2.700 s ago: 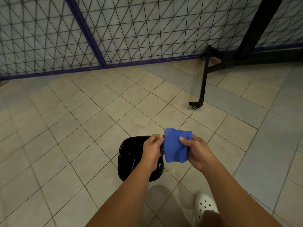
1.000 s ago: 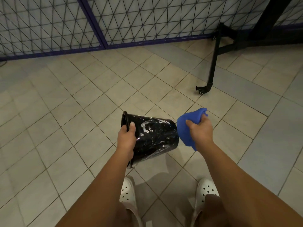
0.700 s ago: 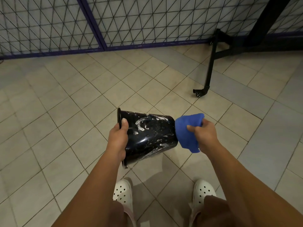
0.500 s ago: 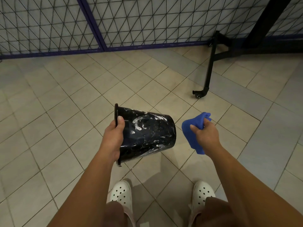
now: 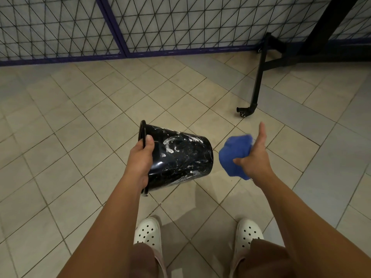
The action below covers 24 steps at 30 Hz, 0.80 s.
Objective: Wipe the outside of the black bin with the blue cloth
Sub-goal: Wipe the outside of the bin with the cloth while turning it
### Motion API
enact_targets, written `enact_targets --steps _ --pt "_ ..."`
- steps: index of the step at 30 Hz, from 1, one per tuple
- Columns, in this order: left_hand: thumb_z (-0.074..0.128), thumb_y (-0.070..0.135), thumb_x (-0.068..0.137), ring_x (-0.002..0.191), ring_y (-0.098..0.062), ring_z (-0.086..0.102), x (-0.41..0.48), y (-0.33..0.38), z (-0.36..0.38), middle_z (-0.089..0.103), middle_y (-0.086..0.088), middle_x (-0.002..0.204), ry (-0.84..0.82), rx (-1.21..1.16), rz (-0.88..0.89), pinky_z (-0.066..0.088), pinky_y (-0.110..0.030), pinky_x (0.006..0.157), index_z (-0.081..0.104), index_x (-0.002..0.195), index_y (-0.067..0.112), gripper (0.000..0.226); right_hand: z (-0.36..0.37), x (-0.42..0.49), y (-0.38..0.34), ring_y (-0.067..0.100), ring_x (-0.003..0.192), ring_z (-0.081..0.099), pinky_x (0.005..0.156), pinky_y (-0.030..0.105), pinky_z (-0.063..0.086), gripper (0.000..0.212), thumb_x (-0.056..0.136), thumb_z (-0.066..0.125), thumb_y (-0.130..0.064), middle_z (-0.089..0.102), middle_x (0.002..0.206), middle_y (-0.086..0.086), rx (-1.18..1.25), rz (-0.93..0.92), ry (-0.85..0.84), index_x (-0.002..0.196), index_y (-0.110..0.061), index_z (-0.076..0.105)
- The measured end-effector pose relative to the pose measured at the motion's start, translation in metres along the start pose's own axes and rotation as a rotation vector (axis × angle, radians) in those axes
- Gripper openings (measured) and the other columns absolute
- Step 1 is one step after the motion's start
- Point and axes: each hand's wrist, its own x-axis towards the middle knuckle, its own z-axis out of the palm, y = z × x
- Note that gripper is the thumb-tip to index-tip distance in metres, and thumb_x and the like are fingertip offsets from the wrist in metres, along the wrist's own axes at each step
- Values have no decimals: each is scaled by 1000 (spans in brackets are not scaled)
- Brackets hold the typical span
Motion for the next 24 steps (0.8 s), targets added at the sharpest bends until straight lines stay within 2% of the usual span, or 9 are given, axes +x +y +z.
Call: enact_targets --steps 3,5,9,15,17,18,20,22,24 --pt "46 46 102 105 -26 68 2 0 -1 74 -3 110 -3 16 -2 51 -51 101 64 121 24 35 3 2 1 20 108 49 90 31 42 82 80 61 8 49 125 0 -113 -5 -29 145 -29 27" --pt "47 46 102 103 -27 69 2 0 -2 74 -4 109 -6 18 -12 53 -51 97 65 117 25 32 6 4 2 25 113 50 90 34 47 66 80 55 10 51 130 7 -247 -7 -31 138 -20 41" --pt "47 45 102 103 -27 69 1 1 -2 75 -4 108 -17 16 -7 53 -51 98 66 113 25 30 11 9 7 30 100 54 77 32 46 50 84 54 2 54 113 18 -564 -71 -63 131 -13 47" --pt "49 46 101 98 -27 72 1 2 -5 76 -4 104 -26 6 -20 56 -50 93 66 116 23 32 10 5 21 34 122 29 98 43 30 27 81 66 -16 38 131 16 -692 -195 163 108 -14 64" --pt "49 47 101 100 -27 72 0 4 -6 76 -4 106 -29 11 -15 55 -50 93 66 119 22 35 10 7 23 34 127 30 100 46 27 24 81 68 -23 42 133 16 -684 -251 220 101 -10 65" --pt "49 47 101 102 -27 71 0 4 -6 76 -3 107 -33 13 -12 56 -49 93 66 121 22 36 11 8 23 33 120 40 98 45 30 25 83 64 -28 51 123 15 -658 -262 236 98 -8 63" --pt "47 47 101 100 -23 71 0 5 -6 76 -1 106 -42 24 -2 57 -40 84 65 122 21 38 13 7 19 26 90 55 83 39 43 30 85 58 -34 59 94 9 -517 -243 231 97 -6 57" --pt "45 46 102 91 -17 71 -1 6 -6 75 0 102 -56 21 -1 54 -31 71 65 121 20 38 19 -1 14 23 74 55 69 38 48 31 86 60 -33 57 83 5 -337 -246 188 99 -6 51" --pt "44 46 102 91 -21 71 -2 8 -4 75 -2 103 -59 -1 -22 54 -34 69 64 123 20 38 29 -11 13 28 69 57 63 39 47 28 86 62 -27 59 79 6 -276 -312 126 98 -6 48"
